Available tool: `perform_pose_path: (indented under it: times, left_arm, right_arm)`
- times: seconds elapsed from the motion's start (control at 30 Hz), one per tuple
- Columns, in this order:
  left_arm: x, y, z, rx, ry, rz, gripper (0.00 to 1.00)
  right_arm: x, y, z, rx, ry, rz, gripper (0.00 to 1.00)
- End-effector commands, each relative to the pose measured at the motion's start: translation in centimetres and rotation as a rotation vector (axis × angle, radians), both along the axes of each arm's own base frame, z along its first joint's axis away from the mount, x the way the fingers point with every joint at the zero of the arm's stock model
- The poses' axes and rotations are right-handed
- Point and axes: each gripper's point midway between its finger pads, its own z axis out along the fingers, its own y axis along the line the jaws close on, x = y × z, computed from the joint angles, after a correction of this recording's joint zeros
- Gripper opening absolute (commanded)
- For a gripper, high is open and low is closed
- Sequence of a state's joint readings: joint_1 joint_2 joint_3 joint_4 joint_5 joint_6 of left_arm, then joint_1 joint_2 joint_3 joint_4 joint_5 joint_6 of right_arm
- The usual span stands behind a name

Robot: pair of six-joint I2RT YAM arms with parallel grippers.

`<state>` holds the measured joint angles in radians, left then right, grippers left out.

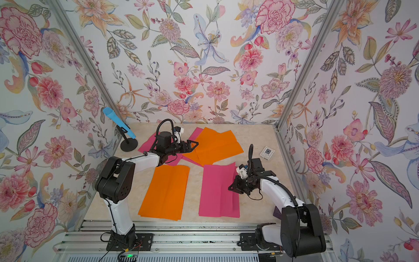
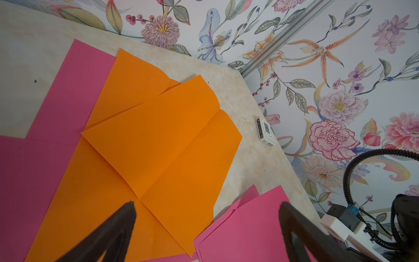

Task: Sort the scattered colored papers by color
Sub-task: Place the colored paper.

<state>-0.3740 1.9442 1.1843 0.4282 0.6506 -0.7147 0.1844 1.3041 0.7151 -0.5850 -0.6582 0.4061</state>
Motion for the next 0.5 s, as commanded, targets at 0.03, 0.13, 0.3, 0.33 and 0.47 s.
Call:
perform_pose_path:
  times: [0.03, 0.13, 0.3, 0.33, 0.47]
  left_arm:
    - [-1.1, -0.6, 1.2, -0.007, -0.032, -0.038, 1.00]
    - [-1.3, -0.7, 1.2, 0.000, -0.031, -0.047, 1.00]
    - [-1.5, -0.6, 1.3, 0.009, -0.037, -0.053, 1.00]
    - [-1.5, -0.5, 1.3, 0.009, -0.037, -0.053, 1.00]
    - [-1.6, -0.5, 1.3, 0.013, -0.034, -0.053, 1.00]
  right_arm:
    - [0.7, -0.5, 0.0, -0.084, -0.029, 0.025, 0.00]
    - [0.7, -1.1, -0.4, -0.118, -0.023, 0.024, 0.00]
    - [0.7, -1.5, -1.2, -0.144, -0.003, 0.018, 0.07]
    - [0.8, -1.6, -1.4, -0.149, -0.002, 0.018, 0.10]
    - [0.9, -2.3, -1.8, -0.193, 0.002, -0.004, 0.36]
